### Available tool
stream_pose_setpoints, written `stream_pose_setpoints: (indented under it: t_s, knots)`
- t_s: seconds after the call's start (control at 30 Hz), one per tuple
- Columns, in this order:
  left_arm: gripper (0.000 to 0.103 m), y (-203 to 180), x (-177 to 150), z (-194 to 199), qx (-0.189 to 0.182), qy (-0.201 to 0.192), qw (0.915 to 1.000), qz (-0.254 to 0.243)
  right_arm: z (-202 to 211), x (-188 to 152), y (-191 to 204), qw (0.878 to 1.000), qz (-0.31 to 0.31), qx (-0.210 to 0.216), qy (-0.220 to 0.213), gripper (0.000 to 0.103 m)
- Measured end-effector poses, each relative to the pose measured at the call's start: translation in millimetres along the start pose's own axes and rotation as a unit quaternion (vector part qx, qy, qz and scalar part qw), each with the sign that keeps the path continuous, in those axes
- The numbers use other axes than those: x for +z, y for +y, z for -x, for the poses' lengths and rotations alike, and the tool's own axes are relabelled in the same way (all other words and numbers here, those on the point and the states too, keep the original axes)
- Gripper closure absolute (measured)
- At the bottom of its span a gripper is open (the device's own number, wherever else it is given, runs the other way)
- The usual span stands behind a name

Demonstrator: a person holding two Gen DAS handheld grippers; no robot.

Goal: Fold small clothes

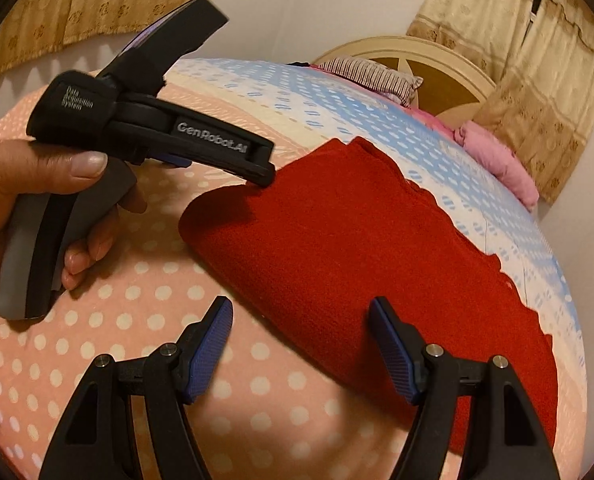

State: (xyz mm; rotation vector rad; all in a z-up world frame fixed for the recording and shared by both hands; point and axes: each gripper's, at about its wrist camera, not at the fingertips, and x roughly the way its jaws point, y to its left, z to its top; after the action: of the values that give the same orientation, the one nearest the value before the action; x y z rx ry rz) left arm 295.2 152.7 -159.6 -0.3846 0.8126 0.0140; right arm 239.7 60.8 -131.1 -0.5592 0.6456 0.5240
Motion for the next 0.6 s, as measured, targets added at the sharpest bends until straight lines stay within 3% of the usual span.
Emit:
stream_pose_setpoints:
  t_s: [0.27, 0.6]
  knots:
    - [0.0, -2, 2, 0, 0.005, 0.001, 1.0, -0.006, -2, 5, 8, 0.999, 0.024, -0.019, -0.007, 0.032]
    - [0.0, -14, 20, 2, -0.028, -0.013, 0.9989, -0.034, -11, 11, 17, 0.998, 0.043, -0.041, -0.008, 0.032]
